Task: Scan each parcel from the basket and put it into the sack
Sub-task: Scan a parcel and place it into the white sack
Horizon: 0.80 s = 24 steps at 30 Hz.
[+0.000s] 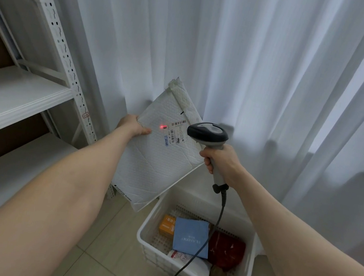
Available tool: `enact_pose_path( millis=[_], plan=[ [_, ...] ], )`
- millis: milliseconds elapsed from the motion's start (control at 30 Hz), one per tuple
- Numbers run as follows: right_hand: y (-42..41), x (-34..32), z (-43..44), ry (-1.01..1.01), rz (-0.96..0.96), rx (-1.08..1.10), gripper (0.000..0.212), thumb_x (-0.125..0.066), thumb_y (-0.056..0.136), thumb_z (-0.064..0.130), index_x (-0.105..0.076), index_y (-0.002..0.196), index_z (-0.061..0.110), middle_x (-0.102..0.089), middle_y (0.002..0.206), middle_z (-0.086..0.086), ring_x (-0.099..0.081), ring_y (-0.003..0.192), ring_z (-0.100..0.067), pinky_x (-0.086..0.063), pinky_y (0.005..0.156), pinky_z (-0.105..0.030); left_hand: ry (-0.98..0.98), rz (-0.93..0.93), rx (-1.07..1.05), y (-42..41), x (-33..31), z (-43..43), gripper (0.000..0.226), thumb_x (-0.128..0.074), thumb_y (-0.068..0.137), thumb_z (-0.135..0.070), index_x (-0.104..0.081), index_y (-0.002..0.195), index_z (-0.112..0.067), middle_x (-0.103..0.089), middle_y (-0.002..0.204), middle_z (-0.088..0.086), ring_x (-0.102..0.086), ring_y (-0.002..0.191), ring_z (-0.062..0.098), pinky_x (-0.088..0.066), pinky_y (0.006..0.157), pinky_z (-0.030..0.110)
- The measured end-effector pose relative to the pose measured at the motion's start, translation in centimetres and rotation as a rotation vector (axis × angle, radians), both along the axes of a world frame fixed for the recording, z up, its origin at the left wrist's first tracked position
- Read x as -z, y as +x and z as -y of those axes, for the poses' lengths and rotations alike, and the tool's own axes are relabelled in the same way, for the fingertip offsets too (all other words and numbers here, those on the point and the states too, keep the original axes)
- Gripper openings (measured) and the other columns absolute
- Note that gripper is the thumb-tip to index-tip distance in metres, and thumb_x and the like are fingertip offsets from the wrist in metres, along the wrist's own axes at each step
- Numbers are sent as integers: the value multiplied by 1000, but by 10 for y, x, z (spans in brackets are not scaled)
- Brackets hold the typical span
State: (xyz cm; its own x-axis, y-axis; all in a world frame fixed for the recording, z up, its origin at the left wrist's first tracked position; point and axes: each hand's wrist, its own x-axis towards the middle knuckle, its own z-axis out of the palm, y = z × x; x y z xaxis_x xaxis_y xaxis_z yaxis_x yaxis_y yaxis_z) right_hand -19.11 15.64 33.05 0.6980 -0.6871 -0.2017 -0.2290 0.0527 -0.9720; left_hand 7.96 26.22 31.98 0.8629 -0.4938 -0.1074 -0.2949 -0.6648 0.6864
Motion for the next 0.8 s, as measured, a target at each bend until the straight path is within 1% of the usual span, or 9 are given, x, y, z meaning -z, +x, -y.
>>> enact_pose_path(
  millis=[233, 400, 567, 700, 800],
  plan=[
    [5, 4, -1, -19, 32, -22, 12, -63, 85, 4, -58, 74, 7, -54, 52, -4, -44, 42, -13, -38, 45, -26, 5, -8, 0, 3, 2, 0, 46, -82, 71, -28, -66, 111, -10, -66, 114, 12, -63, 105, 26, -49, 94, 33],
    [7, 4, -2, -26, 25, -21, 6, -63, 85, 4, -60, 80, 6, -55, 54, -4, -45, 43, -13, -40, 45, -25, 6, -7, -5, 5, 1, -1, 48, -82, 71, -28, -65, 113, -10, -66, 114, 11, -62, 105, 27, -49, 93, 33],
    [10, 4, -3, -42, 10, -6, 8, -62, 83, 4, -59, 76, 5, -55, 51, -4, -44, 43, -15, -39, 45, -25, 9, -10, -5, 6, 0, 0, 50, -82, 72, -29, -65, 114, -10, -65, 116, 12, -61, 106, 27, -48, 95, 34],
    [12, 7, -4, -41, -14, 22, 6, -62, 81, 4, -57, 81, 3, -55, 48, -3, -43, 40, -15, -37, 44, -24, -2, -9, -14, 6, 0, 1, 50, -82, 72, -28, -65, 115, -9, -65, 116, 12, -61, 107, 27, -48, 95, 34],
    [12, 5, -6, -44, -18, 15, 5, -62, 81, 3, -57, 79, 3, -55, 50, -4, -44, 41, -15, -38, 44, -24, 4, -12, -15, 6, -1, -1, 50, -82, 72, -28, -64, 115, -9, -65, 117, 12, -61, 107, 27, -48, 96, 34]
  ],
)
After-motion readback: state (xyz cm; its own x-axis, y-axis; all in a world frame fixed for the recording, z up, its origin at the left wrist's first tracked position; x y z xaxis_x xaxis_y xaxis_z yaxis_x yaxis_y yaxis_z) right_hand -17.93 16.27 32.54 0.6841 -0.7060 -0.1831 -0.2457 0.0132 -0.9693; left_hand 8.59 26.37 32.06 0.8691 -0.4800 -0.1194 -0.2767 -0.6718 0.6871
